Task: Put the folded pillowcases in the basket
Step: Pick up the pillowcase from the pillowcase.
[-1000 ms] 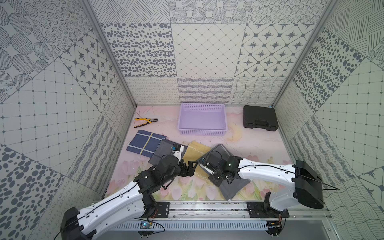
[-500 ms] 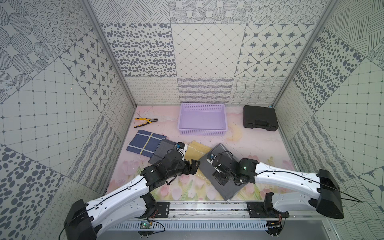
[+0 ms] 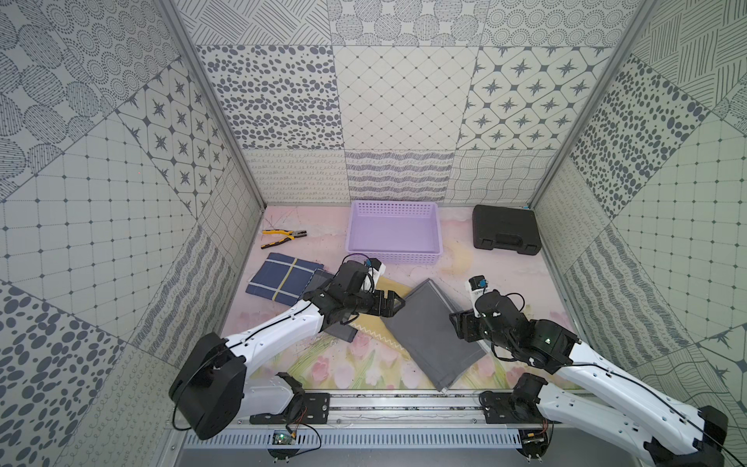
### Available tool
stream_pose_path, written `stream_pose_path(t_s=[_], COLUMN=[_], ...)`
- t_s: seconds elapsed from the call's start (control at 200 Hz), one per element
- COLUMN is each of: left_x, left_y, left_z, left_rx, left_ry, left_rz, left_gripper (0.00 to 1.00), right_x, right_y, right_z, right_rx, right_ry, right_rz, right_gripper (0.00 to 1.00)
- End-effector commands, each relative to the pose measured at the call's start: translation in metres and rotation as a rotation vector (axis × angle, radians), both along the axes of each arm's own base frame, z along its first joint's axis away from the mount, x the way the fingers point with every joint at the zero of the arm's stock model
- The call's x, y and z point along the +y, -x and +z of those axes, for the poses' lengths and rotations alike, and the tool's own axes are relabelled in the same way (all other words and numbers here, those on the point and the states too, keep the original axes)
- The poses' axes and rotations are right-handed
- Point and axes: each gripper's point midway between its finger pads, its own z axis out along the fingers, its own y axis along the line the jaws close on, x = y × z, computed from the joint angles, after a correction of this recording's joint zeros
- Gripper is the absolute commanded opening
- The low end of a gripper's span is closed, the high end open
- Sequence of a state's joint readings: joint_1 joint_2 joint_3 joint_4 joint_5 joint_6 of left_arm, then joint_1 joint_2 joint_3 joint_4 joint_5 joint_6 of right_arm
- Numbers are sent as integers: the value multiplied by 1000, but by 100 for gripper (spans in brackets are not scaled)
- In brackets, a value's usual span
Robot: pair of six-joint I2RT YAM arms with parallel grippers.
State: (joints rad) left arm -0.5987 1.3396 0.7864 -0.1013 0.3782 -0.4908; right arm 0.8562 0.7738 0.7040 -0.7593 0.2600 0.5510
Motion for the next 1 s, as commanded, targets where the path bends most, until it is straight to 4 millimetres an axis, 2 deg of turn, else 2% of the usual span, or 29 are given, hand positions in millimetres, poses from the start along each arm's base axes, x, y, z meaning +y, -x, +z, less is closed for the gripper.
stream_pose_path(t_s=[0.0, 0.255, 0.495, 0.996], left_x=[-27, -40, -47, -52], left_y=[-6, -24, -35, -32], left_z=[-6, -40, -62, -95], left_rx=[-4, 76, 116, 206], left_ry=[85, 60, 24, -40], left_rz=[-183, -230, -245, -263], left_gripper=[92, 85, 81, 66], right_x=[-4, -6, -8, -9], right_y=[-2, 1, 2, 1], right_z=[0, -13, -16, -15], right_rx=[-11, 18, 22, 12], right_ry=[-31, -27, -29, -18], right_rz=[-48, -57, -67, -71], right_gripper=[69, 71, 71, 71])
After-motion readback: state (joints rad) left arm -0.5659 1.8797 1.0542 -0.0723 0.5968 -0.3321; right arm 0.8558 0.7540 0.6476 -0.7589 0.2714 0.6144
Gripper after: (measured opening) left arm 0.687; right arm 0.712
